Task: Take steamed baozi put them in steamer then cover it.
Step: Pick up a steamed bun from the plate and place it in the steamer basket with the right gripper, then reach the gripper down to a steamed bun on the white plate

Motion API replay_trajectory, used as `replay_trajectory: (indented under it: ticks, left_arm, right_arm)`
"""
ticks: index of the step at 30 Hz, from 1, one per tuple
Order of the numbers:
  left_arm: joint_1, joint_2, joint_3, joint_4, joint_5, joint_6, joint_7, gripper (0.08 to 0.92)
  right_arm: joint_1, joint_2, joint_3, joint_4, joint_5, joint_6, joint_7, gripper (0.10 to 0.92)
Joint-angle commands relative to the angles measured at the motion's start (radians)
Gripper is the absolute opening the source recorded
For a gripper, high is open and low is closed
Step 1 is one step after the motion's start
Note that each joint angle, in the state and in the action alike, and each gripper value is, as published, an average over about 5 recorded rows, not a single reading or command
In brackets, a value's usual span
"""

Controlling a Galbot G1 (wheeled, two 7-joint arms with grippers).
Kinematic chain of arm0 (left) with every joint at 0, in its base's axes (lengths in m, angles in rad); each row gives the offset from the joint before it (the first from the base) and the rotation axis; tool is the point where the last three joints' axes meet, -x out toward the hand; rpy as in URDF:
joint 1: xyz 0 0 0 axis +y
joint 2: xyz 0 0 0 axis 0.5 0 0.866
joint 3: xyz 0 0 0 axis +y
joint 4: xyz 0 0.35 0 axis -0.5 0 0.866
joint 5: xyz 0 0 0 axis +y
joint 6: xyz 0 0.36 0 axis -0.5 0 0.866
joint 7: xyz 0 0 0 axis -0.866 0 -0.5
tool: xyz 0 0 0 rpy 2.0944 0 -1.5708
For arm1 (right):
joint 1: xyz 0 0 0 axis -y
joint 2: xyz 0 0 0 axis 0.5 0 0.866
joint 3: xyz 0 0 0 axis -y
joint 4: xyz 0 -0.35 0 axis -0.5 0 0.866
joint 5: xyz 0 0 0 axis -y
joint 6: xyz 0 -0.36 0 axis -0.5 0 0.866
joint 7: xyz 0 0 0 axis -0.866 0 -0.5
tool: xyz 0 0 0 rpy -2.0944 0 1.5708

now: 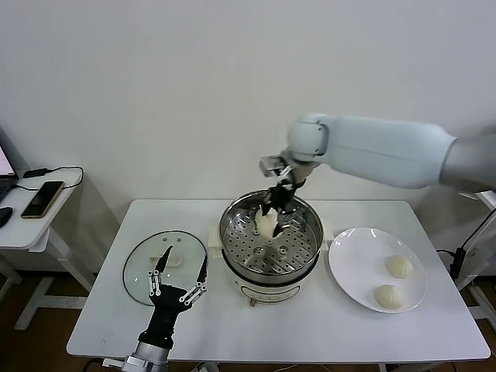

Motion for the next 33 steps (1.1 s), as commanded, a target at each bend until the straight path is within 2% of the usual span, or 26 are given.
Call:
replay_trajectory:
  ticks: [1,13,16,22,28,33]
  left_arm:
    - [-0.006,0.005,0.001,0.003,0.004,-0.001,0.002,0.823]
    - [-0.004,0.008,-0.005,0.01,0.004,-0.002,0.0,0.823]
    - [-0.004,0.008,-0.006,0.008,0.004,-0.003,0.0,0.823]
    - [-0.003,0.006,-0.004,0.005,0.004,-0.003,0.0,0.823]
    - [-0.001,0.004,-0.003,0.004,0.004,-0.003,0.0,0.823]
    - [-0.002,0.005,0.0,0.004,0.004,-0.002,0.0,0.823]
  right_arm:
    - [-0.072,0.084,-0.012,-0.026,0.022,-0.014,0.075,0.67]
    - [-0.112,0.086,0.01,-0.036,0.018,-0.01,0.13,0.685]
    - [-0.108,0.085,0.009,-0.035,0.015,-0.011,0.135,0.708]
    - [-0.087,0.063,0.01,-0.016,-0.004,-0.015,0.12,0.806]
    - [-0.001,-0.053,0.041,0.051,-0.07,-0.006,0.021,0.822]
    - [0.094,-0.228,0.043,0.1,-0.166,0.04,-0.117,0.823]
